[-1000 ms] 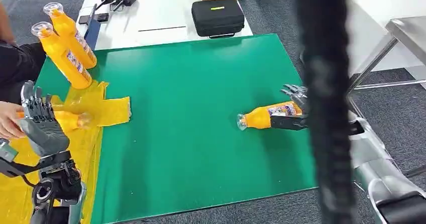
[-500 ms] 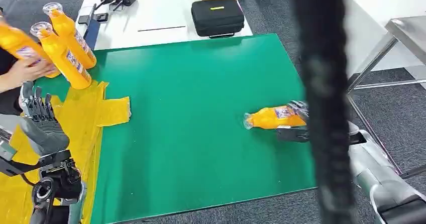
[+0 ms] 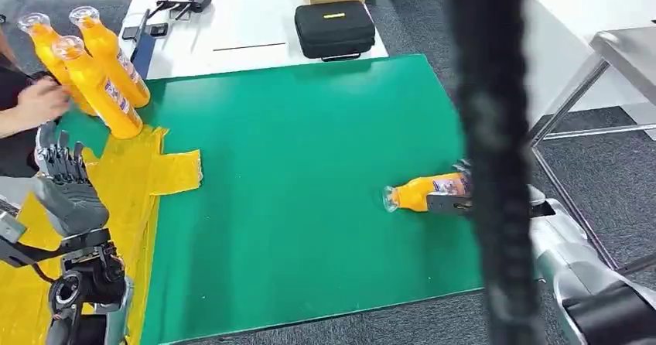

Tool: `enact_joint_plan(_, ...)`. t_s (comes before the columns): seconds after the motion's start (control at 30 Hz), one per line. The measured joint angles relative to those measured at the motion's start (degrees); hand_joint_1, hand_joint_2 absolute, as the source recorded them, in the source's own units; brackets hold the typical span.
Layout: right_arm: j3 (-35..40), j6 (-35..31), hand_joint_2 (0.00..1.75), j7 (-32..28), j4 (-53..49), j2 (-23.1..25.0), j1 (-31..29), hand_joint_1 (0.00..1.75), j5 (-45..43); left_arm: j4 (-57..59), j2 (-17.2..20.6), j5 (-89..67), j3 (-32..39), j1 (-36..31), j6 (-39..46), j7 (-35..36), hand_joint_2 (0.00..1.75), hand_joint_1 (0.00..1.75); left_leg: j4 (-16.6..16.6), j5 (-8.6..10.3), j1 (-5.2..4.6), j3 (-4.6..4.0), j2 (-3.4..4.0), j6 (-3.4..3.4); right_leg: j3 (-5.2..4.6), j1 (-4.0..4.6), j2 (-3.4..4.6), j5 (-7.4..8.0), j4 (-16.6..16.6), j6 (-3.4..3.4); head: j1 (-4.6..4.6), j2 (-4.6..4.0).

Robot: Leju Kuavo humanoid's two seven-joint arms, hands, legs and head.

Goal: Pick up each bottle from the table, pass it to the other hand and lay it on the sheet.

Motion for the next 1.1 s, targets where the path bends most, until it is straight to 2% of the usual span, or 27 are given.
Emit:
enact_joint_plan(0.13,0.3,0.0,1.75,0.1,1.9,0.7,-0.8,0.00,0.1,0.0,0.0,0.0,0.0,-0.1,0.0,0.0,0.00,0.00,0.0,0.01,0.00,0.18,-0.01,0.01,0.21,0.00,0.01,0.02,-0.1,0.02,0.00,0.00)
enact_joint_plan(0.17,0.3,0.0,1.75,0.1,2.1,0.8,-0.9,0.24,0.1,0.0,0.0,0.0,0.0,-0.1,0.0,0.0,0.00,0.00,0.0,0.02,0.00,0.23,-0.01,0.02,0.27,0.00,0.01,0.03,-0.1,0.02,0.02,0.00)
enact_joint_plan(0.2,0.4,0.0,1.75,0.1,2.4,0.9,-1.0,1.57,0.1,0.0,0.0,0.0,0.0,-0.1,0.0,0.0,0.00,0.00,0.0,0.02,0.00,0.27,-0.01,0.02,0.33,0.00,0.01,0.03,-0.1,0.03,0.02,0.00)
enact_joint_plan(0.23,0.4,0.0,1.75,0.1,2.6,1.0,-1.1,1.75,0.1,0.0,0.0,0.0,0.0,-0.1,0.0,0.0,0.00,0.00,0.0,0.02,0.00,0.30,-0.02,0.03,0.36,0.00,0.01,0.03,-0.1,0.03,0.00,0.00)
enact_joint_plan(0.53,0.4,0.1,1.75,0.4,6.1,2.6,-1.6,1.75,0.4,0.0,0.0,0.5,0.0,-0.1,-0.4,0.6,0.00,0.00,0.0,-0.23,0.12,0.96,0.26,-0.04,0.89,0.13,0.21,-0.10,-0.4,-0.05,0.04,0.00)
enact_joint_plan(0.57,0.5,0.1,1.75,0.5,6.7,2.8,-1.4,1.75,0.6,0.0,0.0,0.6,0.0,0.0,-0.5,0.6,0.00,0.00,0.0,-0.29,0.13,1.07,0.25,-0.03,0.60,0.15,0.21,-0.18,-0.4,0.02,0.02,0.00)
enact_joint_plan(0.7,0.5,0.1,1.75,0.1,7.6,2.9,-0.7,1.75,0.6,0.0,0.0,1.2,0.0,0.5,-1.4,0.6,0.00,0.00,0.0,-0.50,0.13,1.40,0.21,0.10,0.90,0.16,0.21,-0.38,-0.5,0.25,0.05,0.00)
enact_joint_plan(0.77,0.2,0.1,1.75,-1.2,7.7,3.0,-0.7,1.75,-1.7,0.2,0.0,1.8,-0.2,0.3,-2.2,1.3,0.00,0.00,0.0,-0.42,0.13,1.44,0.20,0.22,1.02,0.16,0.21,-0.32,-0.5,0.22,0.04,0.00)
enact_joint_plan(0.8,-0.2,0.1,1.75,-2.4,7.7,2.9,-0.6,1.75,-3.2,0.3,0.0,1.9,-0.2,0.2,-2.3,1.5,0.00,0.00,0.0,-0.41,0.13,1.42,0.20,0.23,1.56,0.15,0.20,-0.22,-0.5,0.33,0.04,0.00)
enact_joint_plan(0.83,-0.9,0.1,1.75,-3.4,7.5,3.0,-0.3,1.75,-4.7,0.4,0.0,2.2,-0.2,0.2,-2.4,1.7,0.00,0.00,0.0,-0.40,0.13,1.41,0.22,0.23,1.59,0.16,0.20,-0.21,-0.5,0.32,0.02,0.00)
enact_joint_plan(1.07,-7.1,2.6,1.75,-5.4,-5.7,3.0,5.4,1.75,-13.3,0.4,-0.1,2.5,-0.1,0.2,-2.8,2.5,0.00,0.00,0.0,-0.51,0.15,1.22,0.34,0.18,1.44,0.16,0.31,-0.21,-0.5,0.34,0.00,0.00)
enact_joint_plan(1.1,-8.1,2.7,1.75,-6.7,-7.2,3.3,5.5,1.75,-15.7,0.4,-0.1,2.9,-0.2,0.2,-3.3,2.9,1.75,0.00,0.0,-0.51,0.14,1.11,0.34,0.18,1.32,0.15,0.32,-0.21,-0.5,0.34,0.02,0.00)
